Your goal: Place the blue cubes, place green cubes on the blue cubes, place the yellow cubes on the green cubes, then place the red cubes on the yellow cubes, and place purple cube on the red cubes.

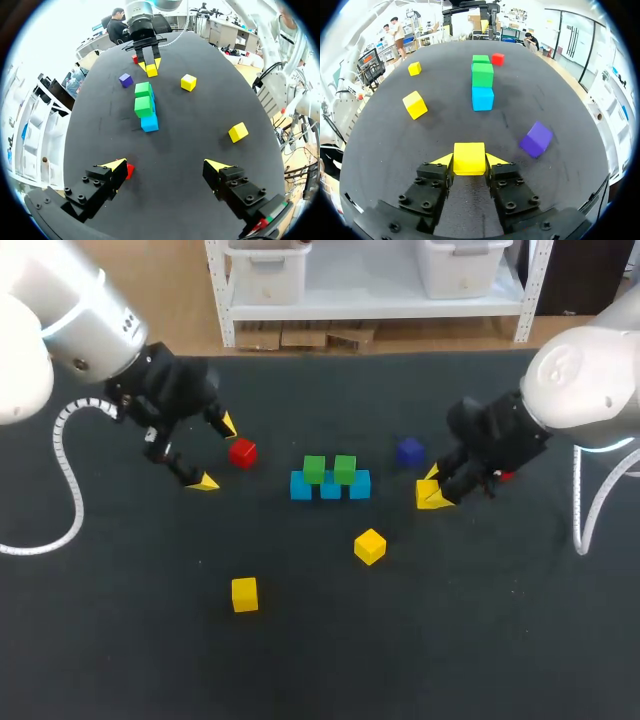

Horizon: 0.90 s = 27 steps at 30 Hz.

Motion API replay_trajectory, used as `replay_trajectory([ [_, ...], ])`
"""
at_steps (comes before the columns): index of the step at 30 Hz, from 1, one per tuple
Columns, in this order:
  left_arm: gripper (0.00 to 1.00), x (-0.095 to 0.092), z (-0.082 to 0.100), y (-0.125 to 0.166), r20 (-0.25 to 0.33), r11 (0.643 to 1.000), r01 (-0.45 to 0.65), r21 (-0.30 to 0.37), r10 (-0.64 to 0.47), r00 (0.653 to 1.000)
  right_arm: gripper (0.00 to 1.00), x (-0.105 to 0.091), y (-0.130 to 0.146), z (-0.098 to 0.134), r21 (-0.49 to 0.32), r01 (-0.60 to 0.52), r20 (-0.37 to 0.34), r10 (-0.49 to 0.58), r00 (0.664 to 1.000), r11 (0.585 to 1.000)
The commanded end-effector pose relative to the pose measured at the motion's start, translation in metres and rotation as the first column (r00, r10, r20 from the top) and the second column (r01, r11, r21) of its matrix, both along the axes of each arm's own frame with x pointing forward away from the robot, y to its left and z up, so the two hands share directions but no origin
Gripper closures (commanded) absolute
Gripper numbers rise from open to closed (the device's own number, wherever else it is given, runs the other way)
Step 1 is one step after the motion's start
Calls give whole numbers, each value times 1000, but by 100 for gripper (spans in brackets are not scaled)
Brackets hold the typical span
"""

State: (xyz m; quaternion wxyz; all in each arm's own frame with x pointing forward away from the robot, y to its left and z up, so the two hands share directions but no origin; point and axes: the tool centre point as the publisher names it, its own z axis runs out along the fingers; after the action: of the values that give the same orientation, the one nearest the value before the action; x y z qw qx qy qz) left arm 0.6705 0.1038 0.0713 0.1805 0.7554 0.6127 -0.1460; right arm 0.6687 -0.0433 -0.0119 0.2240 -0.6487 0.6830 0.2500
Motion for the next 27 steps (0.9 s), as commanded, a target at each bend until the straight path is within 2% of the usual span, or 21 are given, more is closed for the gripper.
replay_trajectory([
  [1,0,1,-1,1,0,1000,3,-3,-3,1000,100,-2,-2,11,-6,0,4,0,1000,1000],
  [6,0,1,-1,1,0,1000,3,-3,-3,1000,100,0,-4,37,-23,21,11,-20,1000,1000],
  [9,0,1,-1,1,0,1000,3,-3,-3,1000,100,2,-1,57,-19,78,-5,-78,997,997],
  [16,0,1,-1,1,0,1000,3,-3,-3,1000,100,11,24,95,-9,134,28,-133,991,991],
  [23,0,1,-1,1,0,1000,3,-3,-3,1000,100,19,54,111,-3,136,46,-135,990,991],
  [27,0,1,-1,1,0,1000,3,-3,-3,1000,100,21,72,113,-3,118,48,-117,992,993],
])
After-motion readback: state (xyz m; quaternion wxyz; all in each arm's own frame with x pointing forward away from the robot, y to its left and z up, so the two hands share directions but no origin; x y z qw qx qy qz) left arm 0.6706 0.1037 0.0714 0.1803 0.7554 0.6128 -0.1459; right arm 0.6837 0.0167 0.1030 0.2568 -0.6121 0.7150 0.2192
